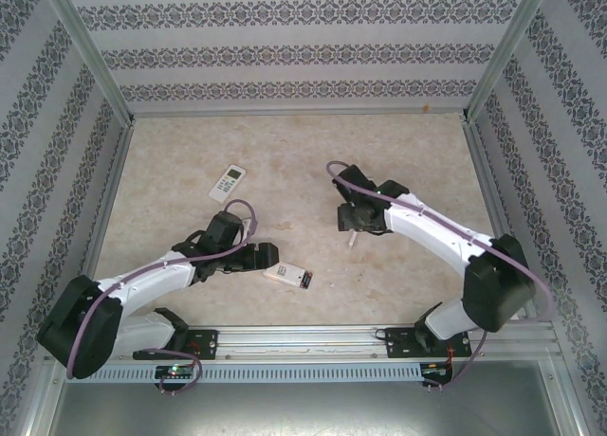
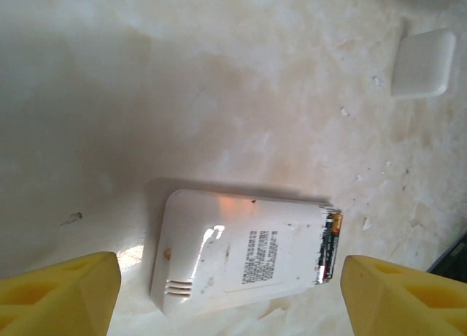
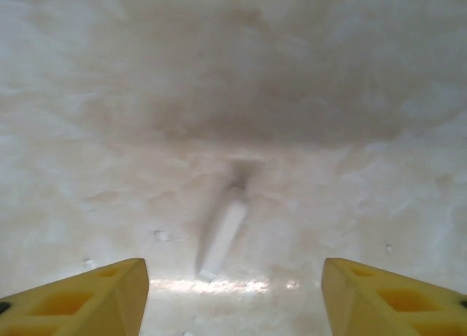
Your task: Load the batteries into the remote control
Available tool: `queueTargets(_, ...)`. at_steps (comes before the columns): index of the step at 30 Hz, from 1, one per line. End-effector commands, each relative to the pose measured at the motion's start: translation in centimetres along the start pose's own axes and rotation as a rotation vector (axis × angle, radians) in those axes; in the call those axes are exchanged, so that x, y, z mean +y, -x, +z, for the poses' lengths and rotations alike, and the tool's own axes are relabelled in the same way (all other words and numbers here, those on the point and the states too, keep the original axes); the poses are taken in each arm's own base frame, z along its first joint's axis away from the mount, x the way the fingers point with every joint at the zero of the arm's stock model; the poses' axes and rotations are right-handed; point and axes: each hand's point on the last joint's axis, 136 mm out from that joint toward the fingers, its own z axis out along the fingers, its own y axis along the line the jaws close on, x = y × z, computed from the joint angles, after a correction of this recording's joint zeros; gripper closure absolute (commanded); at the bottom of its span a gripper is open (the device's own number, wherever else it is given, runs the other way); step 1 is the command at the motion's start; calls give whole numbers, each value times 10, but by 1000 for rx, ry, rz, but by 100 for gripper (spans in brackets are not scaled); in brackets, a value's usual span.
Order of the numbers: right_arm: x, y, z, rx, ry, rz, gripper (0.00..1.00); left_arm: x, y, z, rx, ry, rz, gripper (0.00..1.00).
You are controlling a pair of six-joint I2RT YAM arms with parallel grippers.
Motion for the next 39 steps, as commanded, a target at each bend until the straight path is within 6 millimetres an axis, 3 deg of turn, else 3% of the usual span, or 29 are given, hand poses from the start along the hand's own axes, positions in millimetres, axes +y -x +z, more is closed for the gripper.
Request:
queueTargets(1,7,-32,25,150,97,97,42,-4,0,-5,-13,-3,38,14)
queueTargets(6,14,-39,47,184,137,153,47,-8,0,-10,-34,-28,57,8)
queueTargets(13,7,-33,58,155,122,179,61,-24,8,-18,-86,-96,128,7)
queueTargets(15,6,-33,62,159,120,181,65,-33,12,-22,-108,-133,163,7)
queueTargets(21,15,-20,58,105,210,178,91,-77,32,-41,-265,-318,388,6)
queueTargets(24,31,-11,34,71,350,165,93,-99,46,-57,-372,-356,560,3)
queueTargets(27,61,-7,-15,32,595,112,92,-128,51,-70,-463,-391,795,3)
queueTargets(33,84,-19,-97,3,897,67,91,-174,31,-78,-574,-408,1321,10)
queueTargets(39,100,-34,-144,-24,1058,6,90,-199,34,-74,-613,-414,1476,10)
